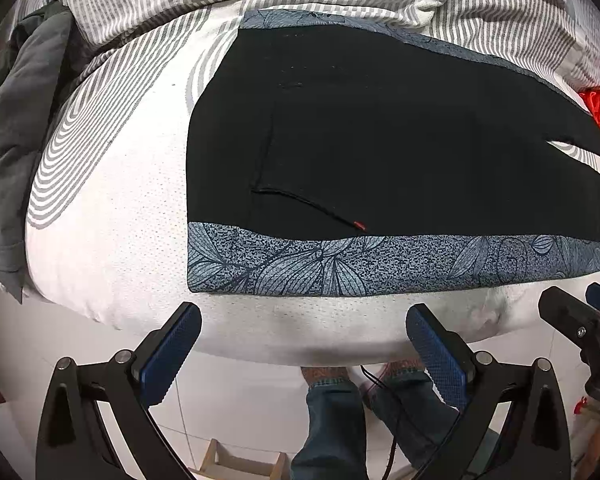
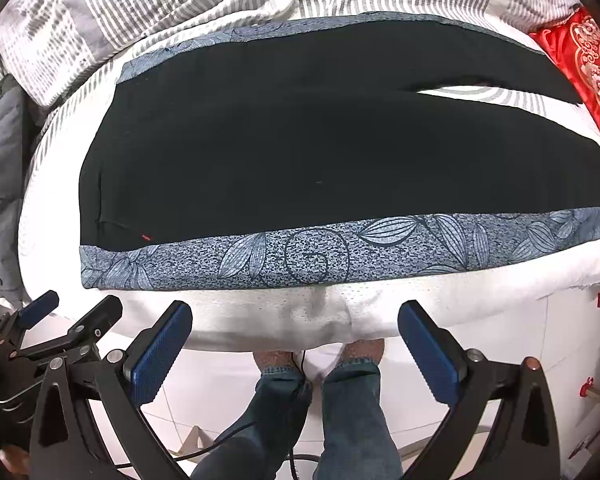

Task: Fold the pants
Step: 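Position both grippers open above the grey patterned waistband of the black pants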

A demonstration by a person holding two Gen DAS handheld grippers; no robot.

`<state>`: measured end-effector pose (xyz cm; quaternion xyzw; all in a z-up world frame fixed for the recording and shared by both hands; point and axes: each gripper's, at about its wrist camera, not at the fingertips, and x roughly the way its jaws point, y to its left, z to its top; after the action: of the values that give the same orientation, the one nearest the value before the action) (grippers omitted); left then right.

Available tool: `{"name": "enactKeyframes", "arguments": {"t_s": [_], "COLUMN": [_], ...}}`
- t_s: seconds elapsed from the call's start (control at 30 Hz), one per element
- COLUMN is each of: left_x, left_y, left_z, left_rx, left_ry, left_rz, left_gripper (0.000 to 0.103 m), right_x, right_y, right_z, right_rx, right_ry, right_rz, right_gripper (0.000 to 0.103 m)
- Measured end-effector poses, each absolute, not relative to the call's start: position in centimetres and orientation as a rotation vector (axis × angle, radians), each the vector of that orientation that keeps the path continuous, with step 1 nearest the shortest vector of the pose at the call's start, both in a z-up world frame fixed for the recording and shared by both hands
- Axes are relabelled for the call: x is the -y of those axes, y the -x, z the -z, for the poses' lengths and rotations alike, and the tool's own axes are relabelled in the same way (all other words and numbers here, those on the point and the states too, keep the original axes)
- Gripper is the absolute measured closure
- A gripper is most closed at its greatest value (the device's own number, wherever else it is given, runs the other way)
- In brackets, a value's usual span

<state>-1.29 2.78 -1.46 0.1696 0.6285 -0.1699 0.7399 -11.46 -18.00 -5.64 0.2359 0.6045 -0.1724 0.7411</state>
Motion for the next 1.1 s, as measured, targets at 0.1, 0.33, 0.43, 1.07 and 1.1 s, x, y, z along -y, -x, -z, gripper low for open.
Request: {"name": "enactKeyframes", "arguments": {"t_s": [0.1, 0.33, 0.43, 1.07, 1.1], "left_x": [-2.8, -2.8, -2.8, -3.6, -3.6], "left_y": [1.4, 1.4, 1.4, 1.7, 1.7], "left_z": [1.6, 1.6, 1.6, 1.7, 1.7], "left_rx": [-1.383, -1.384, -1.387, -1.388, -1.389], "left_ry": [-0.373, -0.374, -0.368, -0.358, -0.358], "left_rz": [0.375, 0.375, 0.374, 0.360, 0.360], "left_gripper": [0.000, 0.000, 0.000, 0.000, 0.000], "right_x": [18.1, 18.4, 18.4, 18.4, 18.4], "right_y": [11.6, 11.9, 11.9, 12.7, 12.8], "right_z": [5.7, 6.0, 6.0, 6.3, 6.3], "right_rx": [-1.329, -1.332, -1.329, -1.327, -1.327], "right_ry": [-0.518, -0.531, -0.533, -0.550, -0.552], "right_rz": [0.381, 0.388, 0.387, 0.392, 0.392], "right_gripper": [0.000, 0.000, 0.000, 0.000, 0.000]}}
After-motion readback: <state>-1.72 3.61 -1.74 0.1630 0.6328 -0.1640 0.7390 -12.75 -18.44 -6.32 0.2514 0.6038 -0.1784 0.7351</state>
